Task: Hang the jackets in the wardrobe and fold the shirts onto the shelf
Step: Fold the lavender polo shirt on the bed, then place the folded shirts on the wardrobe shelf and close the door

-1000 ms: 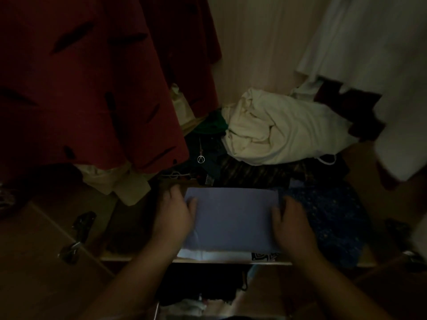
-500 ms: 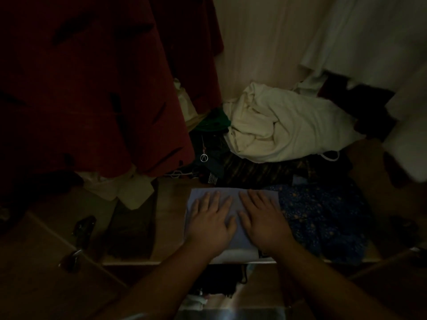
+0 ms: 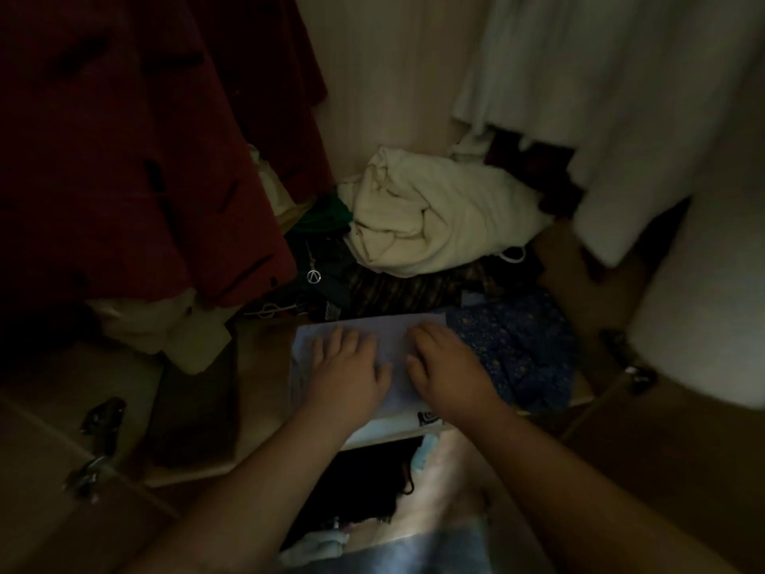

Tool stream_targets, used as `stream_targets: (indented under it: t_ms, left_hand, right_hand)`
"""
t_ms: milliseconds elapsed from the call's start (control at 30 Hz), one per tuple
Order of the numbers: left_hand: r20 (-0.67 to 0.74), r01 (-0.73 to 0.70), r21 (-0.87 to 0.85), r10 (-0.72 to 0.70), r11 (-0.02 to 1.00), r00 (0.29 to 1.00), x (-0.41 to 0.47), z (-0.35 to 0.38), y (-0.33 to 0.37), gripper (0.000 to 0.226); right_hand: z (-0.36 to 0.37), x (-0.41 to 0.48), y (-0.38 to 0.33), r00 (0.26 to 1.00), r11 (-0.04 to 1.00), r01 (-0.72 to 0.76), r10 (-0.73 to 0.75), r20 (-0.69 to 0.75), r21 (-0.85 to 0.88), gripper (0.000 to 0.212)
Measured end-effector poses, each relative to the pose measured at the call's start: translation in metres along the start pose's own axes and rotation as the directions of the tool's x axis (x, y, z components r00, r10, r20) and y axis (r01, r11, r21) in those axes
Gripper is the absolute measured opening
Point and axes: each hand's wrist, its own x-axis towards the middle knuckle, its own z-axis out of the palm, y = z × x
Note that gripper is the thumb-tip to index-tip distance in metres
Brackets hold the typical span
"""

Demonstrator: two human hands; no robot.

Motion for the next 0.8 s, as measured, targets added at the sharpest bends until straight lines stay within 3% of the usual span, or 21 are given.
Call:
stream_targets:
  t_ms: [267, 433, 600, 800]
  left_hand:
    - [-0.079, -0.133, -0.107, 0.125, 0.985, 0.989, -0.103, 0.001, 0.097, 0.066]
    - [0.045, -0.154, -0.105, 0.159, 0.983, 0.986, -0.189, 0.021, 0.204, 0.064]
    - [0.115, -0.258, -0.119, 0.272, 0.959, 0.956, -0.262, 0.043, 0.303, 0.063]
    - [0.074, -0.343, -0.151, 0.357, 0.927, 0.931, -0.291, 0.037, 0.376, 0.061]
  right_hand:
    - [-0.045, -0.164, 0.043, 0.978, 0.987, -0.158, 0.154, -0.138, -0.02, 0.062]
    - [-0.062, -0.31, 0.076, 0.965, 0.973, -0.228, 0.221, -0.137, -0.032, 0.058]
    - [-0.078, -0.438, 0.108, 0.924, 0.949, -0.309, 0.315, -0.218, 0.061, 0.055]
    - [-0.105, -0.528, 0.147, 0.85, 0.9, -0.338, 0.418, -0.322, 0.276, 0.037]
